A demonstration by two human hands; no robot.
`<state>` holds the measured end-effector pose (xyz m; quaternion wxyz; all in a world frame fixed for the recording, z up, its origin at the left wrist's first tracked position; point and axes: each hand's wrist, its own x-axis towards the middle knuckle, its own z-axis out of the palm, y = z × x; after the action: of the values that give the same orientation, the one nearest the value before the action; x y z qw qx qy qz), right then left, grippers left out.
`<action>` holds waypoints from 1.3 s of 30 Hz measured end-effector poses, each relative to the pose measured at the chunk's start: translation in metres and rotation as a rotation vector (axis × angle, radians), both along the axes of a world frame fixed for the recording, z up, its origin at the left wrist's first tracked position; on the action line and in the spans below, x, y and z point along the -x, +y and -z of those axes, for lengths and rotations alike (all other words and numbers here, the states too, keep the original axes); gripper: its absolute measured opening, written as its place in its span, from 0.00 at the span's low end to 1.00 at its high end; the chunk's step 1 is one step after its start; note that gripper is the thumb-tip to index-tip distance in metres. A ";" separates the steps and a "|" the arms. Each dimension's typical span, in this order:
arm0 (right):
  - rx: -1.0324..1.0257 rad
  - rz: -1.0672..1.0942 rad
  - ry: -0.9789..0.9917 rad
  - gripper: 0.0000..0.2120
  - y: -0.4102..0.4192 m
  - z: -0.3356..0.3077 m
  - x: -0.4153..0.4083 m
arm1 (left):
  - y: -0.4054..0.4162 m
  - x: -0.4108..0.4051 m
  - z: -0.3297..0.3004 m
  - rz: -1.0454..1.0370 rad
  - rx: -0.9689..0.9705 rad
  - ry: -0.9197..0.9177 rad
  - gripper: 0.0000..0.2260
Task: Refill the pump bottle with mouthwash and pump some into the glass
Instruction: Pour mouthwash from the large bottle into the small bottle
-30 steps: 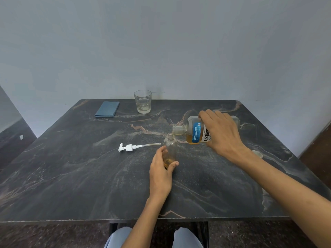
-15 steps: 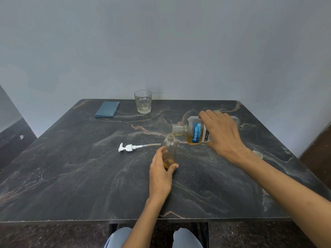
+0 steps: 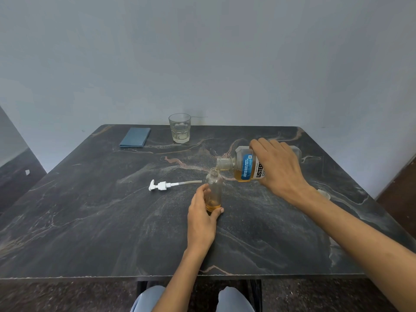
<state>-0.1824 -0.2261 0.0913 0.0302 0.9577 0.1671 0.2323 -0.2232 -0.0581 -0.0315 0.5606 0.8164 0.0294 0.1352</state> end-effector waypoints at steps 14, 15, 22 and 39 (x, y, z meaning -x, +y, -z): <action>-0.017 -0.008 -0.022 0.28 -0.001 0.002 -0.002 | 0.000 0.000 -0.001 0.003 -0.010 0.004 0.31; -0.019 -0.007 -0.020 0.28 -0.001 0.002 -0.002 | 0.000 0.000 -0.001 0.003 -0.013 0.004 0.31; -0.024 -0.011 -0.012 0.29 0.000 0.001 -0.002 | 0.000 -0.001 -0.001 0.001 -0.019 0.005 0.31; 0.012 -0.005 -0.010 0.29 -0.001 0.000 -0.003 | 0.000 0.001 -0.003 0.003 -0.015 0.003 0.31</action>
<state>-0.1797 -0.2271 0.0915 0.0363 0.9559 0.1709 0.2360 -0.2237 -0.0584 -0.0288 0.5544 0.8210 0.0282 0.1335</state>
